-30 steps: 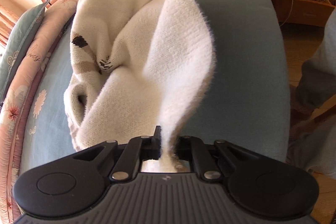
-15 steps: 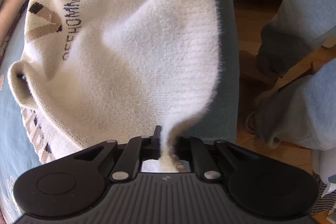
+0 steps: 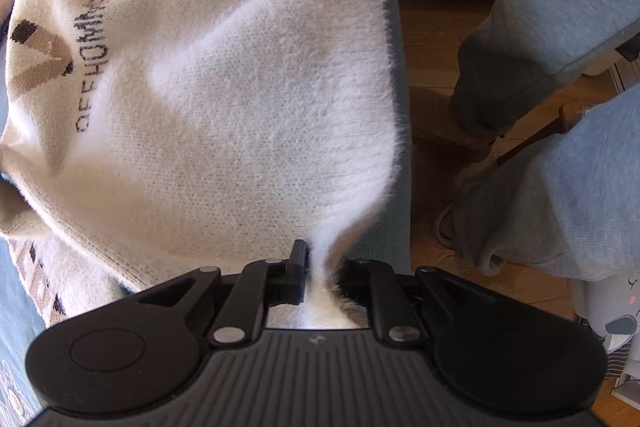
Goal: Fold clothes
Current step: 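Lay the flipped sweater down and open both grippers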
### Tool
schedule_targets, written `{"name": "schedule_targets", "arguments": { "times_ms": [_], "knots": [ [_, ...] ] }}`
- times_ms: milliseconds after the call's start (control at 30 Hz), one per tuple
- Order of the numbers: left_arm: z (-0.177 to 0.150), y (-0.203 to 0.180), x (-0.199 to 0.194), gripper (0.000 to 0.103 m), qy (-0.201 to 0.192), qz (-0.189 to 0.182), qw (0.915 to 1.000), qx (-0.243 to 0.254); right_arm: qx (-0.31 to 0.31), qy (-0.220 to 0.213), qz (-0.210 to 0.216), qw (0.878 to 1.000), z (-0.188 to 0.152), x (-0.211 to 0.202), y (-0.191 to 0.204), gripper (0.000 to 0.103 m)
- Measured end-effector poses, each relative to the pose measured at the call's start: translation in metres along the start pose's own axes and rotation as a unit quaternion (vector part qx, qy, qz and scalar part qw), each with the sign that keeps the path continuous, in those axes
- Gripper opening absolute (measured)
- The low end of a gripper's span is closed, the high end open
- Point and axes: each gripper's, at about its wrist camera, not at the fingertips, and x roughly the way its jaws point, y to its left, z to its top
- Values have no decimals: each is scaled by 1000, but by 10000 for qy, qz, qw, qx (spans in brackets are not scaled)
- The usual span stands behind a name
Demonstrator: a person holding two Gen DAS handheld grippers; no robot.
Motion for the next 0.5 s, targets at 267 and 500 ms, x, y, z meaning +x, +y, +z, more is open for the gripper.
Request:
{"name": "schedule_targets", "arguments": {
  "times_ms": [267,500],
  "knots": [
    [6,37,-55,18,-187,-618,9893,-1305,1212,-280,465,9911,-19,-45,-54,53],
    [7,112,-64,30,-618,297,9617,-2653,2641,-889,793,9571,-53,-70,-86,55]
  ]
}}
